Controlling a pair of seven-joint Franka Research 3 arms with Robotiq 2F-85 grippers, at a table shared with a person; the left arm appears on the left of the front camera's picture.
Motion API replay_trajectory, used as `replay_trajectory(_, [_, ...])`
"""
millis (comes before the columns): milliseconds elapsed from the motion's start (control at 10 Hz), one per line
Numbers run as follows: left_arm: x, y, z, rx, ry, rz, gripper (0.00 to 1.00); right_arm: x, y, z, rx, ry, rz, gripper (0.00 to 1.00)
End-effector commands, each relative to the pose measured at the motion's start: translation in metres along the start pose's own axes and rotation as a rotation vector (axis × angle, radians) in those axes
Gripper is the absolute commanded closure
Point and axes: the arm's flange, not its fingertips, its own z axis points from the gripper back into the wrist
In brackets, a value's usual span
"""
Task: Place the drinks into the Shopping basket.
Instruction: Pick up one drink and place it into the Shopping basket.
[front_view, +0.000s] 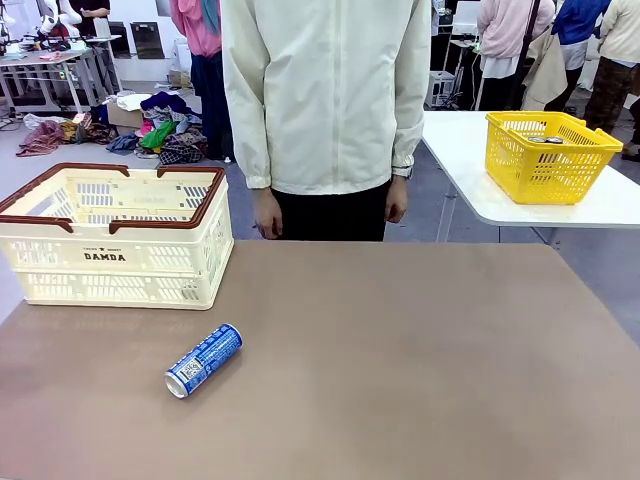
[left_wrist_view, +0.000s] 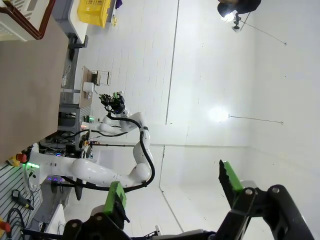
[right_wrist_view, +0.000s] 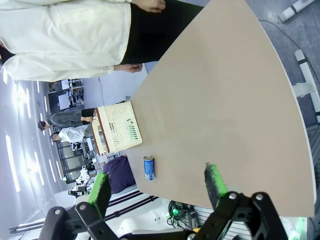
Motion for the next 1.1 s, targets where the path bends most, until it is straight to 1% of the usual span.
replay_trajectory(0, [-0.026, -0.014, -0.023, 0.093, 0.004, -0.043, 0.0, -0.002, 0.0, 0.002, -0.011, 0.009, 0.02, 0.0])
replay_trajectory(100, [-0.042, -0.025, -0.057, 0.175, 0.024, -0.098, 0.0, -0.002, 0.0, 0.002, -0.011, 0.009, 0.02, 0.0])
replay_trajectory(200, [-0.052, -0.03, -0.105, 0.32, 0.122, -0.14, 0.0, -0.002, 0.0, 0.002, -0.011, 0.009, 0.02, 0.0])
replay_trajectory(300, [-0.054, -0.026, -0.155, 0.429, 0.269, -0.181, 0.0, -0.002, 0.0, 0.002, -0.011, 0.009, 0.02, 0.0])
replay_trajectory(400, [-0.053, -0.012, -0.199, 0.599, 0.422, -0.232, 0.0, -0.002, 0.0, 0.002, -0.011, 0.009, 0.02, 0.0])
replay_trajectory(500, [-0.051, 0.013, -0.24, 0.907, 0.414, -0.37, 0.0, -0.002, 0.0, 0.002, -0.011, 0.009, 0.02, 0.0])
replay_trajectory(600, [-0.052, 0.039, -0.266, 1.048, 0.539, -0.439, 0.0, -0.002, 0.0, 0.002, -0.011, 0.009, 0.02, 0.0])
replay_trajectory(700, [-0.05, 0.064, -0.282, 1.197, 0.609, -0.505, 0.0, -0.002, 0.0, 0.002, -0.011, 0.009, 0.02, 0.0])
replay_trajectory(800, [-0.046, 0.086, -0.292, 1.299, 0.66, -0.535, 0.0, -0.002, 0.0, 0.002, -0.011, 0.009, 0.02, 0.0])
replay_trajectory(900, [-0.04, 0.105, -0.299, 1.379, 0.681, -0.514, 0.0, -0.002, 0.0, 0.002, -0.011, 0.009, 0.02, 0.0])
replay_trajectory(1000, [-0.031, 0.116, -0.307, 1.29, 0.429, -0.449, 0.0, -0.002, 0.0, 0.002, -0.011, 0.009, 0.02, 0.0])
